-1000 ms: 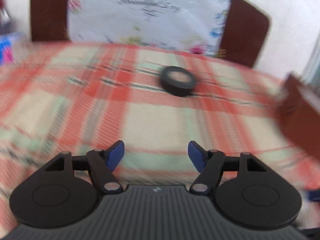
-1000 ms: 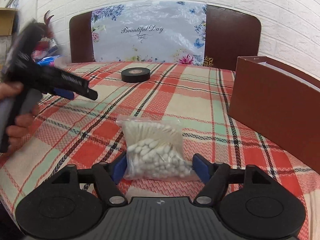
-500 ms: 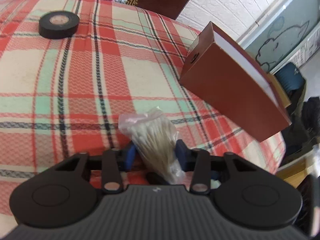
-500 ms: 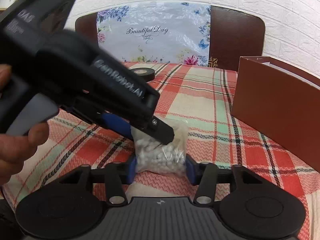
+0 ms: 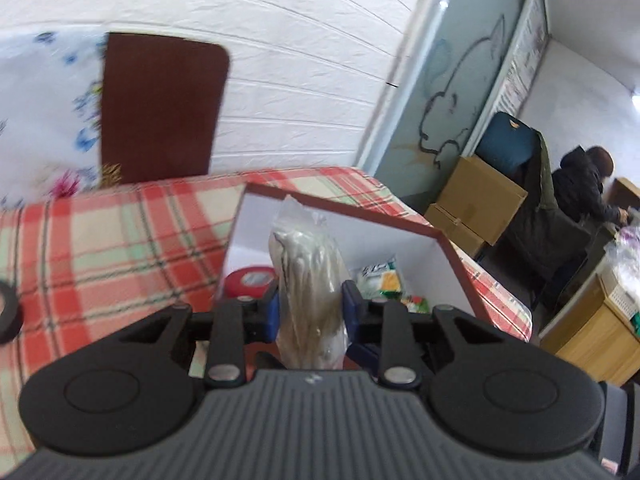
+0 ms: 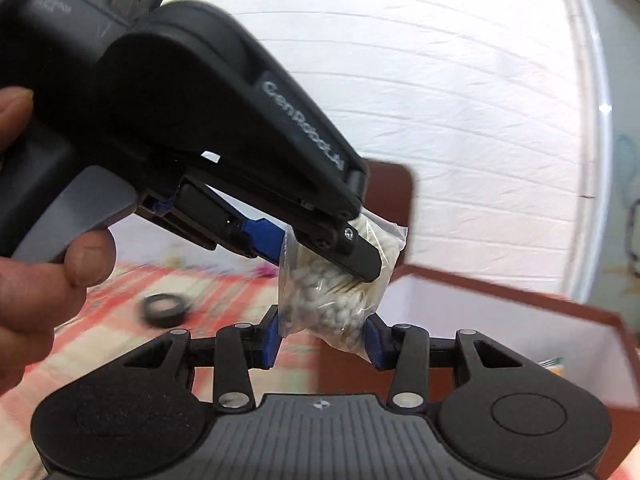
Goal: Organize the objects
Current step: 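Drop the cotton swab bag into the brown box by opening the left tool, then withdraw the open left tool from the box over the table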
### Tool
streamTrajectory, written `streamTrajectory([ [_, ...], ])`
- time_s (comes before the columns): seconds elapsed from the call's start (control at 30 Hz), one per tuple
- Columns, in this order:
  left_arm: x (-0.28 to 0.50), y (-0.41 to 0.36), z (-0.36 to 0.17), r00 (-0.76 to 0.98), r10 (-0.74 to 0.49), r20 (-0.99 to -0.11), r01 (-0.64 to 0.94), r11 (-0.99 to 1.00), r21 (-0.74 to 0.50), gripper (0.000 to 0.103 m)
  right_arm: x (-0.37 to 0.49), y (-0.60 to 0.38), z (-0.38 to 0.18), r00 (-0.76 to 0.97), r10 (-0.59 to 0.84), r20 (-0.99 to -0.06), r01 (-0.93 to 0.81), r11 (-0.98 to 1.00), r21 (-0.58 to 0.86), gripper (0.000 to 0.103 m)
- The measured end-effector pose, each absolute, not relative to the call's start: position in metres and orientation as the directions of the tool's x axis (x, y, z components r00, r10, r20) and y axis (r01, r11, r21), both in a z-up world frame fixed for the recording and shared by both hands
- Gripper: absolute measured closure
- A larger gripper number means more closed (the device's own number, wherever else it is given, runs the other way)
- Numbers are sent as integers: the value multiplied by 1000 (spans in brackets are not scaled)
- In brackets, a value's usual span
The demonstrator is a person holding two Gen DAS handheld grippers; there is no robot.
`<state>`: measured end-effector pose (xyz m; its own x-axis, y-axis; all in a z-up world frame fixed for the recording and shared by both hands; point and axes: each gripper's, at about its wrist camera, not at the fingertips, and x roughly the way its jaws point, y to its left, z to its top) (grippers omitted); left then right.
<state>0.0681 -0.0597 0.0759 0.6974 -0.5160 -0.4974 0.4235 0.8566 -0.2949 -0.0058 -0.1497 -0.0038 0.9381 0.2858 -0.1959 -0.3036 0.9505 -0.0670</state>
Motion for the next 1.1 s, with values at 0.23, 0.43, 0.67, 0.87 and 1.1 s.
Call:
streamTrajectory([
  [0.23,110,-111,50,738,-357,-572,354,927,-121,53,52,-181,-24,970,97,-224,-115,991,-69,39],
  [0.43,98,-101,38,727,-347,-592,346,931,-120,51,41,-188,-25,976,83,-199,-92,995,-37,35],
  [0.67,54,-85,47,772,-343,-534,359,930,-79,50,-10,-172,-33,984,97,-151,-108,992,-65,33],
  [0.87,39,-65,34,774,-265,-575,288,956,-53,50,-29,-150,-47,949,175,-263,-198,978,-62,33],
  [1.1,31,-26,8,751,-175,-636,190,981,-45,50,-30,-141,-53,902,226,-368,-252,967,-23,34],
])
